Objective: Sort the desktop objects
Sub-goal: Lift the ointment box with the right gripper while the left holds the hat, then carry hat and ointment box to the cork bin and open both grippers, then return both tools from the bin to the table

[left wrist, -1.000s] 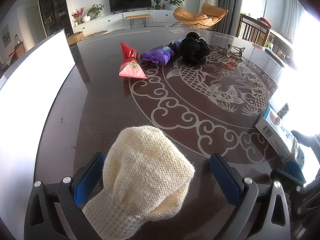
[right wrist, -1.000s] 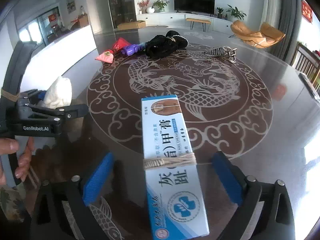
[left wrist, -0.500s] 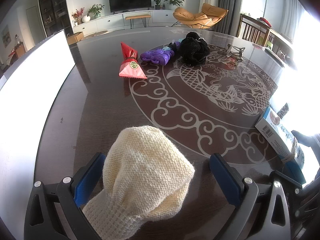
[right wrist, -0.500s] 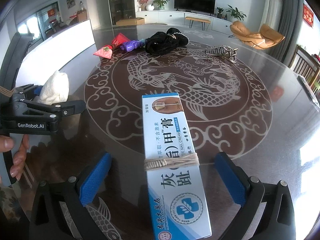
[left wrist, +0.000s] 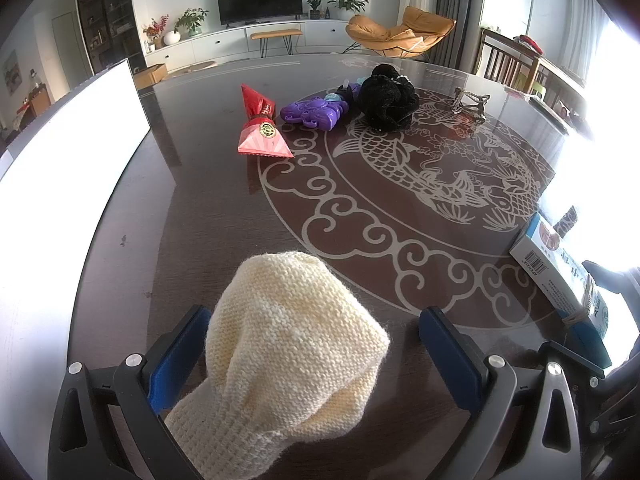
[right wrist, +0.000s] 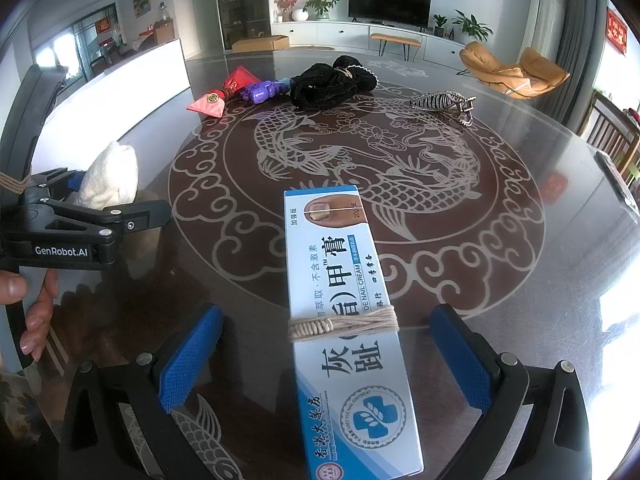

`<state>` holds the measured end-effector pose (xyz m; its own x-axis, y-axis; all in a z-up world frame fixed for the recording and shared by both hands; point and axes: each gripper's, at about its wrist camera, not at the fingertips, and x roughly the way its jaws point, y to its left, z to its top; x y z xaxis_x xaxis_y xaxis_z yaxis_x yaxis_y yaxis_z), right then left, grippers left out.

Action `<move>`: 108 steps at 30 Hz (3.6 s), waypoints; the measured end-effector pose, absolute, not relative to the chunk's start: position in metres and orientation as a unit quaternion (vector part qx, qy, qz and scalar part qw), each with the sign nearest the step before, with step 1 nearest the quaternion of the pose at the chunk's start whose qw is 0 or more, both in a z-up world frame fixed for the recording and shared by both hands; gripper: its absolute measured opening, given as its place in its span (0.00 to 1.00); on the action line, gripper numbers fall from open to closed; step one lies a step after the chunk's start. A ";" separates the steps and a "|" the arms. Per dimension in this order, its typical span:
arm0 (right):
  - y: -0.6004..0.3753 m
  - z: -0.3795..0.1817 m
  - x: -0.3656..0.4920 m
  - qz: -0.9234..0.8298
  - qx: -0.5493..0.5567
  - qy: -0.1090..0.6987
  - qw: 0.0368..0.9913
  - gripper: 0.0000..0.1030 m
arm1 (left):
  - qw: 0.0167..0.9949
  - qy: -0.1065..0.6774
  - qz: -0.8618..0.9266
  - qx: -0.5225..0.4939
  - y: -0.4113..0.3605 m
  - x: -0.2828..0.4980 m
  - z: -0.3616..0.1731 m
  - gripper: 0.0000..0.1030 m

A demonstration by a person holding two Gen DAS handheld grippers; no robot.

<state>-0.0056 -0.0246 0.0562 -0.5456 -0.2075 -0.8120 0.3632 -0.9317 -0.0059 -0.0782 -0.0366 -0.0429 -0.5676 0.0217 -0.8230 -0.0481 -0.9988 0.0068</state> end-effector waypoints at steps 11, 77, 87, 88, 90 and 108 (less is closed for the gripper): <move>-0.025 0.056 -0.006 -0.875 0.448 0.087 0.163 1.00 | 0.020 0.014 0.885 -0.464 -0.037 -0.079 -0.043 1.00; -0.268 0.171 0.000 -0.860 0.349 0.082 0.362 1.00 | -0.229 0.022 0.900 -0.370 -0.255 0.083 0.088 0.95; -0.040 0.065 -0.013 -0.883 0.418 0.168 0.135 1.00 | 0.016 0.010 0.940 -0.340 -0.094 0.085 0.116 1.00; -0.027 0.063 -0.016 -0.883 0.422 0.163 0.124 1.00 | 0.031 0.010 0.935 -0.352 -0.080 0.078 0.108 1.00; 0.000 0.061 -0.020 -0.886 0.428 0.138 0.117 1.00 | 0.052 0.011 0.922 -0.383 -0.053 0.059 0.080 1.00; 0.033 0.054 -0.033 -0.881 0.452 0.067 0.118 1.00 | 0.006 0.008 0.880 -0.474 -0.028 -0.099 -0.040 1.00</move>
